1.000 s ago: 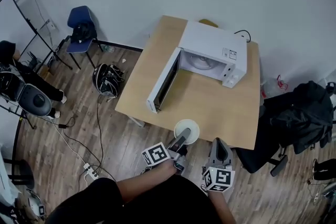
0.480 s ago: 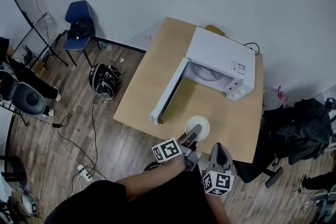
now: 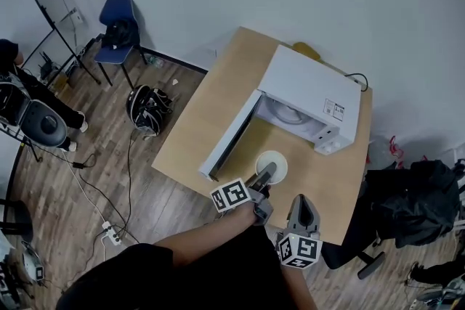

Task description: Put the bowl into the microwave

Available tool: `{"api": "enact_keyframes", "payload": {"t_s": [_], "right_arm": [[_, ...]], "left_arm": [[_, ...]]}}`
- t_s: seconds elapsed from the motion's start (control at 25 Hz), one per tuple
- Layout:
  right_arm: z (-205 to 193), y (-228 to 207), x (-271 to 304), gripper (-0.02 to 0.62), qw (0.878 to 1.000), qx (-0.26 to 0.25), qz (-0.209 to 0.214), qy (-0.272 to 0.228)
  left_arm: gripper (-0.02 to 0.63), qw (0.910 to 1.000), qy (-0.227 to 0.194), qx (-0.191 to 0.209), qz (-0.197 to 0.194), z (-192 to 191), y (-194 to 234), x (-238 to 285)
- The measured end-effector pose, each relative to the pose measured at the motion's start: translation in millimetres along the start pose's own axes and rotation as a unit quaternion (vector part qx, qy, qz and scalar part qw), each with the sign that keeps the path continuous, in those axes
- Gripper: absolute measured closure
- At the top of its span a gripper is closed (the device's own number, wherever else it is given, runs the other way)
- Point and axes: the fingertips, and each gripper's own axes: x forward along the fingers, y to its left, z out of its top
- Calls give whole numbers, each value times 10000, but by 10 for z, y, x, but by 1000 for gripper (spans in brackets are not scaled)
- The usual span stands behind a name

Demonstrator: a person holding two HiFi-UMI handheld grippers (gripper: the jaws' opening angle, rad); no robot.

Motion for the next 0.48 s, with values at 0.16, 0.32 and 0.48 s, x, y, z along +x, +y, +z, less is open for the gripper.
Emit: {"api": "enact_keyframes", "payload": {"t_s": [0.16, 0.32, 0.48], "right_arm": [[176, -177, 341, 535, 9996, -6, 253, -101], [245, -459, 582, 535, 9998, -56, 187, -61], [243, -667, 767, 535, 9998, -100, 189, 35]], "left_arm": [[394, 9997, 60, 187, 158, 52, 139, 282], [394, 9989, 236, 278, 281, 36, 264, 568], [394, 9989, 192, 176, 385, 76, 446, 887]]}}
